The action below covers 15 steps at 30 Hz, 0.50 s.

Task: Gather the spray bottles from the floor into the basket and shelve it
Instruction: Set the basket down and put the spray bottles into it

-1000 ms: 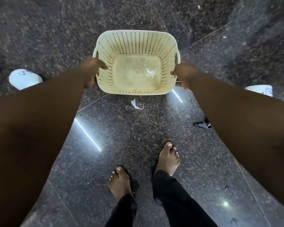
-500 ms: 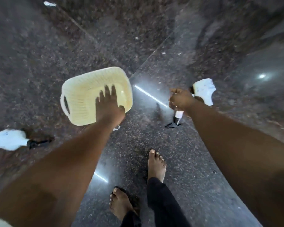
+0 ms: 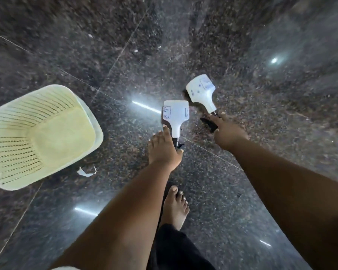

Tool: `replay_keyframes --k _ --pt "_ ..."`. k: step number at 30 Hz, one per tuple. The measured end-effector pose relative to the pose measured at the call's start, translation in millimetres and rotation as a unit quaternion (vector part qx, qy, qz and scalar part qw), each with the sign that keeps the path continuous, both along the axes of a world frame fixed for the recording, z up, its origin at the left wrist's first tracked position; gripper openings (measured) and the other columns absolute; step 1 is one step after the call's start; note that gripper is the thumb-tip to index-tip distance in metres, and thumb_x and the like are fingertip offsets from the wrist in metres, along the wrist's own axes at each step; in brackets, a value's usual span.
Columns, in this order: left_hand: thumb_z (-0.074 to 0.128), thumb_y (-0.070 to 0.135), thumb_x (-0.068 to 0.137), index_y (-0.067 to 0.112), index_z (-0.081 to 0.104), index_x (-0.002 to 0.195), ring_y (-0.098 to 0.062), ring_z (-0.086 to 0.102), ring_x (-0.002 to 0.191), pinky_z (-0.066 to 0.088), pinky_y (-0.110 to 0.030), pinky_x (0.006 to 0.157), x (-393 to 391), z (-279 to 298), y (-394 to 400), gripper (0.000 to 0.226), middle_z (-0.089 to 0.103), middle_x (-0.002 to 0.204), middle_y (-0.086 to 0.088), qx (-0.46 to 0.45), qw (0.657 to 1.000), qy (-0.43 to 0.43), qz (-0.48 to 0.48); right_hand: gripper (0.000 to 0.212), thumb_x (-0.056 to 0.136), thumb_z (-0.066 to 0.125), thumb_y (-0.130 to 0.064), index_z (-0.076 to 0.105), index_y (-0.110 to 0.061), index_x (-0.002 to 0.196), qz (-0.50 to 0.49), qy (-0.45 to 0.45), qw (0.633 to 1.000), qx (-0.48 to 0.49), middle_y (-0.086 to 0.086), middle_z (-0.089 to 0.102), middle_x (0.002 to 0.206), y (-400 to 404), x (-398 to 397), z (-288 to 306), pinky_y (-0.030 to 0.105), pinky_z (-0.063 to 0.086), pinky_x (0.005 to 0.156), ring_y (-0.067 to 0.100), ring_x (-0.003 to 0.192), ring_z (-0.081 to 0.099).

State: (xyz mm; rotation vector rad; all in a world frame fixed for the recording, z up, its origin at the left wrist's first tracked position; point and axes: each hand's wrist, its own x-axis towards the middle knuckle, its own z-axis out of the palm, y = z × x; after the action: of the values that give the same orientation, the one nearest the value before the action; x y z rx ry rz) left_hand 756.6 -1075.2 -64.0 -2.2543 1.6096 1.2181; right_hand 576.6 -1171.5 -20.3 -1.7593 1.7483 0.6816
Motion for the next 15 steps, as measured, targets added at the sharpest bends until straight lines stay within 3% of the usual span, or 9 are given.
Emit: replay_keyframes --k 2,5,10,13,15 --pt "0.059 0.045 0.084 0.010 0.000 0.152 -0.035 0.016 0.147 0.019 -0.046 0.118 -4.3 -15.6 -0.9 0.096 0.021 0.159 -0.015 -0.001 0.999 0.004 0.034 0.064 0.089 0.046 -0.020 0.024 -0.042 0.145 -0.018 -0.001 1.000 -0.001 0.001 0.008 0.162 -6.3 -2.0 -15.1 0.051 0.047 0.097 0.041 0.126 0.047" --pt "0.062 0.044 0.083 0.010 0.007 0.151 -0.034 0.024 0.144 0.025 -0.046 0.115 -8.6 -38.0 -2.5 0.094 0.028 0.156 -0.013 -0.027 0.998 -0.009 0.051 0.061 0.090 0.049 -0.020 0.030 -0.041 0.144 -0.041 -0.031 0.999 -0.010 0.001 0.008 0.161 -17.6 -3.3 -36.9 0.051 0.048 0.096 0.041 0.122 0.049" --pt "0.062 0.048 0.082 0.011 0.030 0.144 -0.033 0.042 0.131 0.032 -0.047 0.106 -19.6 -60.9 -19.0 0.079 0.049 0.143 -0.012 -0.066 0.992 -0.031 0.099 0.047 0.091 0.049 -0.016 0.048 -0.033 0.134 -0.080 -0.055 0.995 -0.037 0.015 0.035 0.142 -30.8 3.8 -57.5 0.052 0.050 0.093 0.043 0.113 0.053" --pt "0.061 0.045 0.082 0.016 0.053 0.118 -0.030 0.056 0.111 0.034 -0.042 0.090 -29.2 -62.7 -31.9 0.048 0.066 0.118 -0.006 -0.053 0.982 -0.001 0.182 0.038 0.091 0.048 -0.011 0.060 -0.032 0.121 -0.104 -0.056 0.992 -0.046 0.019 0.048 0.127 -33.8 9.9 -54.6 0.049 0.055 0.085 0.042 0.099 0.061" --pt "0.057 0.046 0.081 0.018 0.058 0.107 -0.026 0.059 0.101 0.032 -0.038 0.084 -31.0 -58.3 -37.3 0.038 0.068 0.108 -0.002 -0.012 0.972 0.029 0.231 0.032 0.091 0.050 -0.011 0.065 -0.032 0.110 -0.134 -0.088 0.986 -0.054 0.018 0.052 0.122 -29.7 14.9 -48.3 0.047 0.058 0.080 0.038 0.088 0.065"
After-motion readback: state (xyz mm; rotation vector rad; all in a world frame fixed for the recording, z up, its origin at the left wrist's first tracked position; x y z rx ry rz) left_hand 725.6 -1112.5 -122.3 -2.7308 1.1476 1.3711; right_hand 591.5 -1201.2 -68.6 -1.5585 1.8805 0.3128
